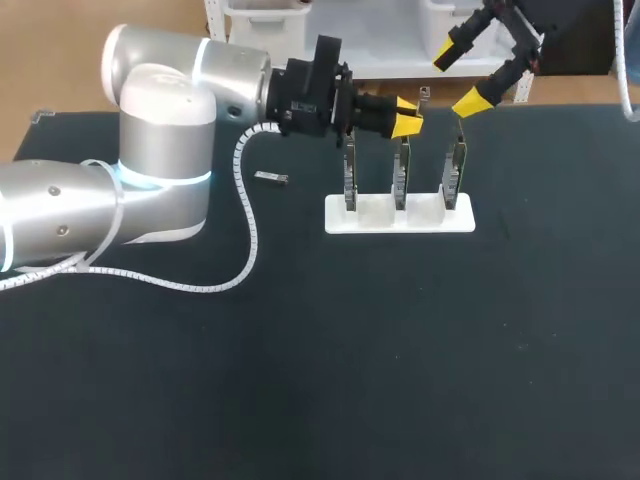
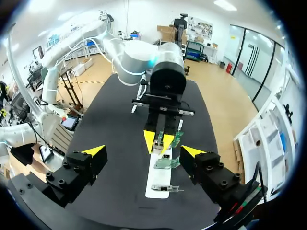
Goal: Pick up the optical module with the left hand, and insert it into the network port with the right hand.
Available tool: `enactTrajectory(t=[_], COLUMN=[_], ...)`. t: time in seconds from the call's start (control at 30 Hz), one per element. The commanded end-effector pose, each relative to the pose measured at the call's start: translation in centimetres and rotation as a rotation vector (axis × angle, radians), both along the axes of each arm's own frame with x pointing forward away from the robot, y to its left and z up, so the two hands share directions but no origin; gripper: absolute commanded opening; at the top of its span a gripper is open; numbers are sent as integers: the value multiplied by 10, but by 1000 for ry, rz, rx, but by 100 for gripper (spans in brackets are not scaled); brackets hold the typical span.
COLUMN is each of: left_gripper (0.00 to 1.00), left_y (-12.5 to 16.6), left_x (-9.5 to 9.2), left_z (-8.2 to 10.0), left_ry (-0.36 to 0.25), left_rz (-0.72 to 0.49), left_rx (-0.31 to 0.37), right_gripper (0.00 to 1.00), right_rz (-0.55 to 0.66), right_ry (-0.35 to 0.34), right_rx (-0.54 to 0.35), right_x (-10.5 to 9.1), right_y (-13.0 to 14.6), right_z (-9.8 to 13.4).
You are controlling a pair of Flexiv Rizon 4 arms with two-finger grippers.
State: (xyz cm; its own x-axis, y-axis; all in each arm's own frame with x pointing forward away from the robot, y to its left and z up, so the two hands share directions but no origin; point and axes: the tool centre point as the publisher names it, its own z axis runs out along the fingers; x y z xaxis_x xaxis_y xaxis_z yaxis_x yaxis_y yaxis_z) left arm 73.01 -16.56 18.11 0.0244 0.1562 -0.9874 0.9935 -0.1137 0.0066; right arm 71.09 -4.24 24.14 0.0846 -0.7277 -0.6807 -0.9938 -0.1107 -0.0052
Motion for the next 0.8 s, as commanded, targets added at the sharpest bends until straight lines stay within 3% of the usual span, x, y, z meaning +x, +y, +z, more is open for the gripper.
enactTrajectory(t=[0.03,0.53,0.8], left_gripper=[0,0,0], left_y=[0,0,0], left_x=[0,0,0], left_z=[0,0,0], left_ry=[-1,-1,-1], left_rz=[0,0,0], left_rx=[2,2,2], right_gripper=[100,100,100], right_rz=[-42,-85,-77], right_ry=[-77,-58,-41], right_rx=[37,161,197], right_x=[-17,-40,-48], right_y=[-7,-1,1], right_z=[3,18,11])
